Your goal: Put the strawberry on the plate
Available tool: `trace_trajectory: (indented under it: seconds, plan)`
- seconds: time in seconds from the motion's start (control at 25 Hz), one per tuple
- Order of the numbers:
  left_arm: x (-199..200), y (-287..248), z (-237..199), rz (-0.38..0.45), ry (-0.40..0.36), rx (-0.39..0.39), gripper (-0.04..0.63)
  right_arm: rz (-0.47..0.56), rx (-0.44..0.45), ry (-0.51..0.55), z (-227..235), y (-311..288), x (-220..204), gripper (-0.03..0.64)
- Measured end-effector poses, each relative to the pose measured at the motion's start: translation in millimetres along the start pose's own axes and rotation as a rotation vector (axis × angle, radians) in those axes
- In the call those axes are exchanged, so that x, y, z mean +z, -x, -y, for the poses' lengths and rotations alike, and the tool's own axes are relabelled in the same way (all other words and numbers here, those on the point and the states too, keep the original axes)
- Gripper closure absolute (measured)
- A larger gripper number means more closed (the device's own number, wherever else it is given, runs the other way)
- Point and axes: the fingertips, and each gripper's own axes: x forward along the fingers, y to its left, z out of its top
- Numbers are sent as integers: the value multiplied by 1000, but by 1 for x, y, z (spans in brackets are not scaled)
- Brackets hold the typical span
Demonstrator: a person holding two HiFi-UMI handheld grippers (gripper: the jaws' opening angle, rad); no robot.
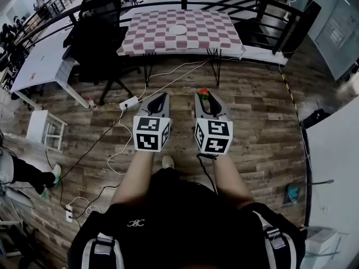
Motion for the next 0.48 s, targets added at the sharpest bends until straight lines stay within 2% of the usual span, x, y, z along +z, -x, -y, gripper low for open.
trace_trajectory:
  seconds: [0.24, 0.36, 0.48]
  plan:
    - [24, -68, -30, 21, 13, 8, 604, -21, 9, -20, 24, -69, 18, 477]
    - [13, -103, -49, 12, 24, -32, 604, -13, -20, -9, 29, -103, 12, 477]
    - [19, -143, -74, 14, 36, -67, 604, -1, -45, 0, 36, -145, 16, 477]
